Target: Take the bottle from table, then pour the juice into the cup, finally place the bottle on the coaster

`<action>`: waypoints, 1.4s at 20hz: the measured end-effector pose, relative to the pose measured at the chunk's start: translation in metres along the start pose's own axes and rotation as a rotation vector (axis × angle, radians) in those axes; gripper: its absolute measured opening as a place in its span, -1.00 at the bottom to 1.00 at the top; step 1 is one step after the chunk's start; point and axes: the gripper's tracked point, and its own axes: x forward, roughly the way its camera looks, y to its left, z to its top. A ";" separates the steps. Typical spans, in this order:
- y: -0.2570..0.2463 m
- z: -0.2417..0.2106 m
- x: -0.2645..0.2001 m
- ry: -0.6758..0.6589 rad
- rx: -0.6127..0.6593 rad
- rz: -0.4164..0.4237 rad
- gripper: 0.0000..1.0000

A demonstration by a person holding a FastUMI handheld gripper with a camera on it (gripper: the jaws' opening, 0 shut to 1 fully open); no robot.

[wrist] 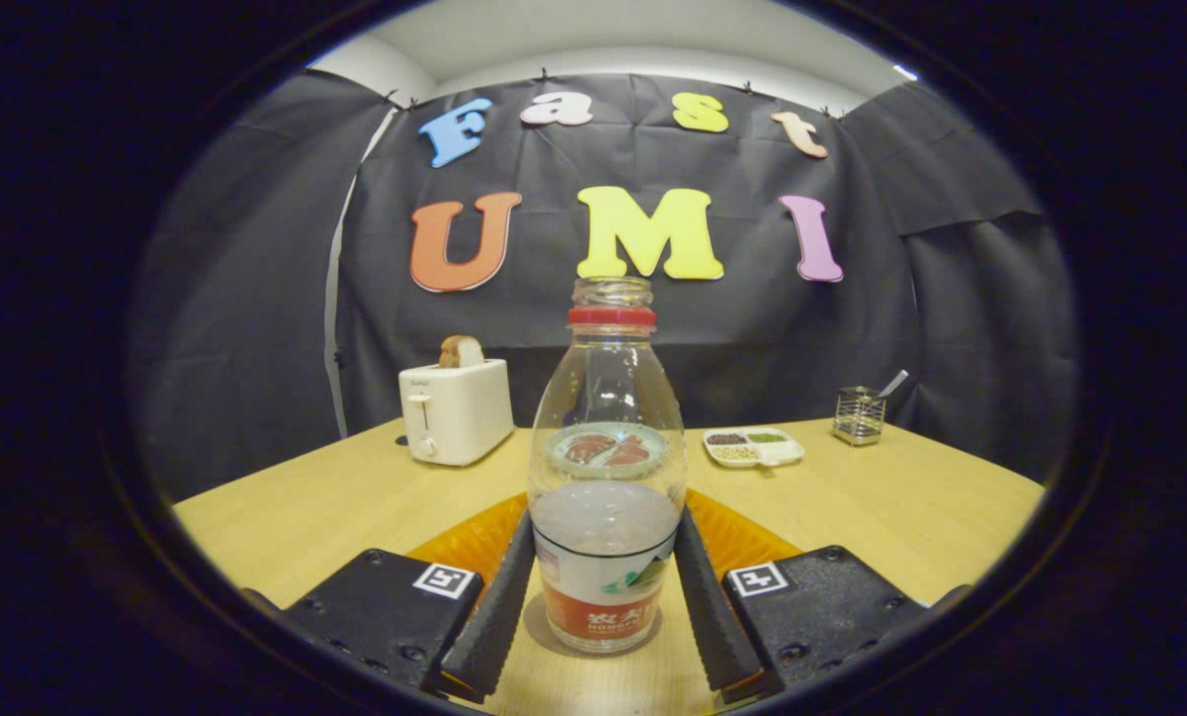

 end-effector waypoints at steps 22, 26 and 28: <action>0.000 0.065 -0.084 -0.035 0.006 -0.028 0.98; -0.008 0.091 -0.122 -0.038 0.003 -0.027 0.98; -0.018 0.100 -0.143 -0.025 -0.021 -0.041 0.98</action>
